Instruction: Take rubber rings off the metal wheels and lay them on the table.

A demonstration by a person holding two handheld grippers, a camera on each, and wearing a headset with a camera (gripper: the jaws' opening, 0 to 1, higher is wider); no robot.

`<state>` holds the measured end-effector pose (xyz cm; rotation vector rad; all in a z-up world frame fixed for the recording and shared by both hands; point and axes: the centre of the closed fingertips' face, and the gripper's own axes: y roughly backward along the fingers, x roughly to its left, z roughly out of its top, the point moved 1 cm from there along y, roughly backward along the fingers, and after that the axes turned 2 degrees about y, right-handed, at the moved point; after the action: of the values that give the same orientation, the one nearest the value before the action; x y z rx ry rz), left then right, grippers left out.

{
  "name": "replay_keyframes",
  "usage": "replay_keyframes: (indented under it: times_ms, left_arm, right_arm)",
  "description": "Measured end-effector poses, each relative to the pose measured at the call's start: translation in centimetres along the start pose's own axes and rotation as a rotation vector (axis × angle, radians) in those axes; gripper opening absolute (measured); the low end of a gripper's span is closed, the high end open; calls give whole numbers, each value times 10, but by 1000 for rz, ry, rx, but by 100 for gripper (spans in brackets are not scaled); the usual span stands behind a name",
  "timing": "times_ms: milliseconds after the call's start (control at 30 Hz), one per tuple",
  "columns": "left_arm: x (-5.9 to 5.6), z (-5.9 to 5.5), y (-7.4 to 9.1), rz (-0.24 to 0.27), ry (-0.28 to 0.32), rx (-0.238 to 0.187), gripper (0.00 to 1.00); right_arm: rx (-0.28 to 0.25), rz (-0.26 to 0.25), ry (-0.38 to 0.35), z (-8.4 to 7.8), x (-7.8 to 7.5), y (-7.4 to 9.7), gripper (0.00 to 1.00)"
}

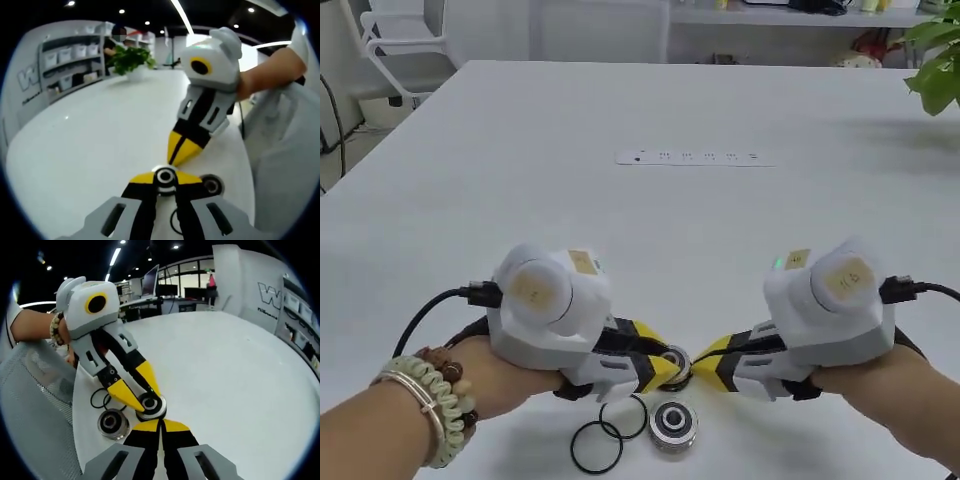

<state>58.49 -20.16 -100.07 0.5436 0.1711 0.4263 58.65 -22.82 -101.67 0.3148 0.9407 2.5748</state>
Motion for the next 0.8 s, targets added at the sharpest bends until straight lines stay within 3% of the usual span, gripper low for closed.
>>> replay_keyframes:
  times_ms: [167, 467, 733, 800]
  left_arm:
    - [-1, 0, -1, -2, -13, 0, 14]
    - [-2, 1, -2, -6, -18, -2, 14]
    - [-3, 1, -3, -12, -31, -5, 14]
    - [-3, 1, -3, -13, -29, -7, 14]
  right_arm:
    - [-44, 4, -173, 6, -6, 4, 0]
    - [-65, 37, -364, 3, -7, 6, 0]
    - [-71, 48, -431, 3, -7, 7, 0]
    - [-102, 82, -488, 9, -3, 8, 0]
